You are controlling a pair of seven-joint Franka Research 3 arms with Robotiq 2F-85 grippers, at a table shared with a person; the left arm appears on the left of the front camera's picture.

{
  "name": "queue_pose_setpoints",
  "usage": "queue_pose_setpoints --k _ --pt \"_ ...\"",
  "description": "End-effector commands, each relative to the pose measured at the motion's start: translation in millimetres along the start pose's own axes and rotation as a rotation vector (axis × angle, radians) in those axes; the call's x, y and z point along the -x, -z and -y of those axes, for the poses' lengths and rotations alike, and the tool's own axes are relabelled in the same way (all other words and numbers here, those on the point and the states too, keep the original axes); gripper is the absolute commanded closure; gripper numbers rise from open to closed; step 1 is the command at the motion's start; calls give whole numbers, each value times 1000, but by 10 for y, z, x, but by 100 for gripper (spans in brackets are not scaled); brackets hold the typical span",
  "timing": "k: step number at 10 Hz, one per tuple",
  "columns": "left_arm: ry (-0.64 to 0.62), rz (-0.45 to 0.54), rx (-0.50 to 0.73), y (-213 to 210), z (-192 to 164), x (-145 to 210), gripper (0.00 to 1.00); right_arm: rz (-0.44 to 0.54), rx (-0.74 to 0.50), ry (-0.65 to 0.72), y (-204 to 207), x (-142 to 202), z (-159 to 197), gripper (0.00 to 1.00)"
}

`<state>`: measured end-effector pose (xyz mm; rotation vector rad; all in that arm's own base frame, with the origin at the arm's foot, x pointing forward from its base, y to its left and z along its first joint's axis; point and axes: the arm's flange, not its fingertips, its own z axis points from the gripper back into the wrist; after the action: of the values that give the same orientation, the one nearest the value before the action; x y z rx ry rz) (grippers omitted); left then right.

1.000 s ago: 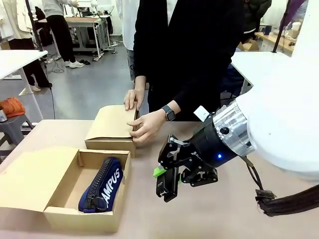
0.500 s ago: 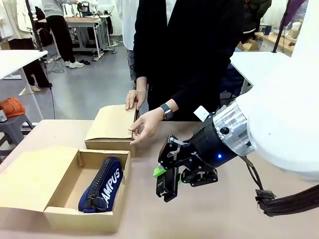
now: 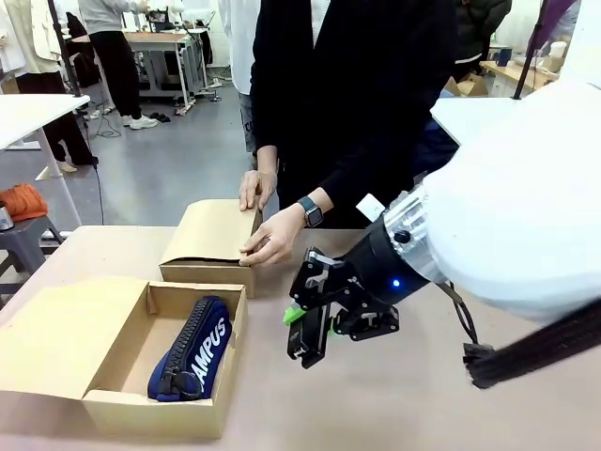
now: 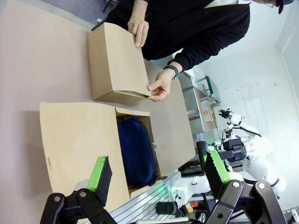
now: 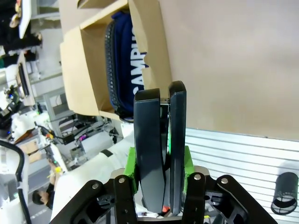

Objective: Place items inside the box.
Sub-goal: Pick up a Pencil pouch or Stapler and place it inside the Mailer Box closest to the robot.

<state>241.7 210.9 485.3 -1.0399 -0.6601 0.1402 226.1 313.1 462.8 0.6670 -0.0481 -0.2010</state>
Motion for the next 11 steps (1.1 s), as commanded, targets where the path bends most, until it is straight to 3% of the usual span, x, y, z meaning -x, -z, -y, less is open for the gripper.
queue_pose_setpoints --k 1,9,11 --pt "15 12 19 -2 12 -2 0 20 -10 -23 40 -82 -96 58" --pt "15 12 19 -2 12 -2 0 99 -48 75 -157 -138 350 58" --pt "15 12 19 -2 12 -2 0 92 -41 71 -71 -160 291 58"
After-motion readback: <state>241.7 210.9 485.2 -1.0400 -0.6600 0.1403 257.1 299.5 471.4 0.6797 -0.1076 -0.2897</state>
